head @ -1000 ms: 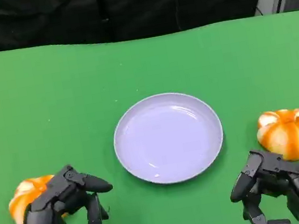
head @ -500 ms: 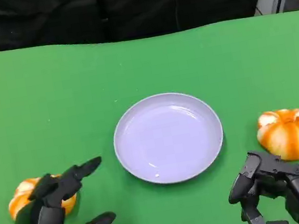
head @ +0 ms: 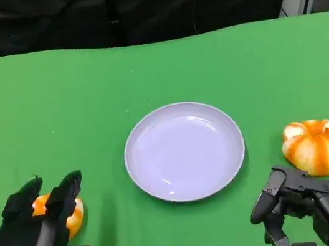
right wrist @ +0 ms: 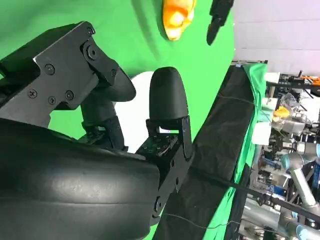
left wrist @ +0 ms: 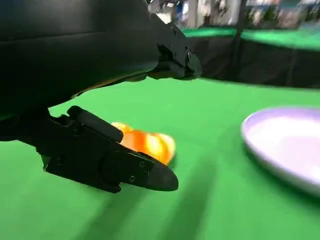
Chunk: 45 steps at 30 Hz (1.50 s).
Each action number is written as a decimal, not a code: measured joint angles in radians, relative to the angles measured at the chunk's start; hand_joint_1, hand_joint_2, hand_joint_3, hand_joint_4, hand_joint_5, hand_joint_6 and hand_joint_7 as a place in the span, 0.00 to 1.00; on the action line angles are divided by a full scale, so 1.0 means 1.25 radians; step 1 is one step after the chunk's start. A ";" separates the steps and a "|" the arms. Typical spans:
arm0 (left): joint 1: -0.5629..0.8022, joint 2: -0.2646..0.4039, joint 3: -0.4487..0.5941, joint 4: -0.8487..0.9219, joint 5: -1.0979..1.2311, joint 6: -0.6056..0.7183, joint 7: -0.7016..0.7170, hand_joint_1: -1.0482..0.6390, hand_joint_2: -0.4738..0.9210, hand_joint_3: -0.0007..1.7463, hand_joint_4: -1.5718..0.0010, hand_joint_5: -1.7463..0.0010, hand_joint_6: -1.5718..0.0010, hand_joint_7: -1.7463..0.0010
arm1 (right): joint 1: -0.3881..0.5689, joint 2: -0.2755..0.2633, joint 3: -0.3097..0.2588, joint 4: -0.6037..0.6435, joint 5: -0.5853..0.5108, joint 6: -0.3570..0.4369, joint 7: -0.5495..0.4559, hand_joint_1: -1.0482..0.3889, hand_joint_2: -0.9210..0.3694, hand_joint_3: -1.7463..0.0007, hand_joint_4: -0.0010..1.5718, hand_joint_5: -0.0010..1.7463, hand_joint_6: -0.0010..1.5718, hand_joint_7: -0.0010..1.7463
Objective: Grasp the bread from the table and place it into the plate.
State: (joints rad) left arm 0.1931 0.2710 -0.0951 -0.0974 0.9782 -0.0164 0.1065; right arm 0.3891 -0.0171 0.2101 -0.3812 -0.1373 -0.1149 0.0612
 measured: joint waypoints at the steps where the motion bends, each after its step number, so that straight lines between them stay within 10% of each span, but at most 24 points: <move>1: -0.008 0.002 -0.008 -0.001 0.008 0.024 -0.016 0.31 1.00 0.06 0.98 0.89 0.88 1.00 | -0.001 0.001 0.000 0.000 -0.001 0.001 0.000 0.76 0.38 0.26 0.45 0.96 0.46 0.81; 15: -0.211 0.014 -0.096 0.183 0.052 0.260 -0.159 0.31 1.00 0.06 0.95 0.84 0.83 0.98 | -0.021 0.003 0.002 0.015 -0.004 0.002 -0.008 0.75 0.38 0.28 0.46 0.95 0.46 0.79; 20: -0.264 0.035 -0.108 0.273 -0.038 0.221 -0.162 0.43 1.00 0.02 0.58 0.74 0.41 0.95 | -0.018 0.003 0.004 0.015 -0.004 0.001 -0.009 0.75 0.37 0.29 0.46 0.94 0.47 0.79; 21: -0.269 0.039 -0.106 0.282 -0.056 0.213 -0.157 0.42 1.00 0.01 0.54 0.37 0.33 0.89 | -0.016 0.003 0.004 0.015 -0.005 0.001 -0.009 0.75 0.37 0.29 0.46 0.94 0.47 0.79; 23: -0.271 0.051 -0.100 0.286 -0.092 0.187 -0.138 0.42 1.00 0.02 0.51 0.08 0.38 0.59 | -0.015 0.003 0.005 0.014 -0.005 0.001 -0.010 0.75 0.36 0.29 0.46 0.95 0.46 0.79; 27: -0.271 0.074 -0.099 0.286 -0.131 0.139 -0.097 0.44 1.00 0.08 0.46 0.00 0.56 0.07 | -0.014 0.003 0.005 0.014 -0.004 0.001 -0.010 0.75 0.36 0.29 0.46 0.95 0.46 0.79; 41: -0.251 0.093 -0.116 0.265 -0.169 0.096 -0.043 0.50 0.97 0.11 0.49 0.00 0.60 0.00 | -0.016 0.003 0.005 0.014 -0.004 -0.001 -0.011 0.76 0.37 0.28 0.46 0.94 0.47 0.78; 45: -0.231 0.096 -0.107 0.261 -0.201 0.006 0.038 0.50 0.70 0.62 0.46 0.00 0.58 0.00 | -0.016 0.004 0.008 0.014 -0.005 -0.001 -0.011 0.76 0.36 0.29 0.46 0.94 0.47 0.79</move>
State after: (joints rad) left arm -0.0959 0.3910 -0.2283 0.2287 0.7273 -0.0085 0.1540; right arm 0.3693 -0.0125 0.2199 -0.3637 -0.1434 -0.1161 0.0468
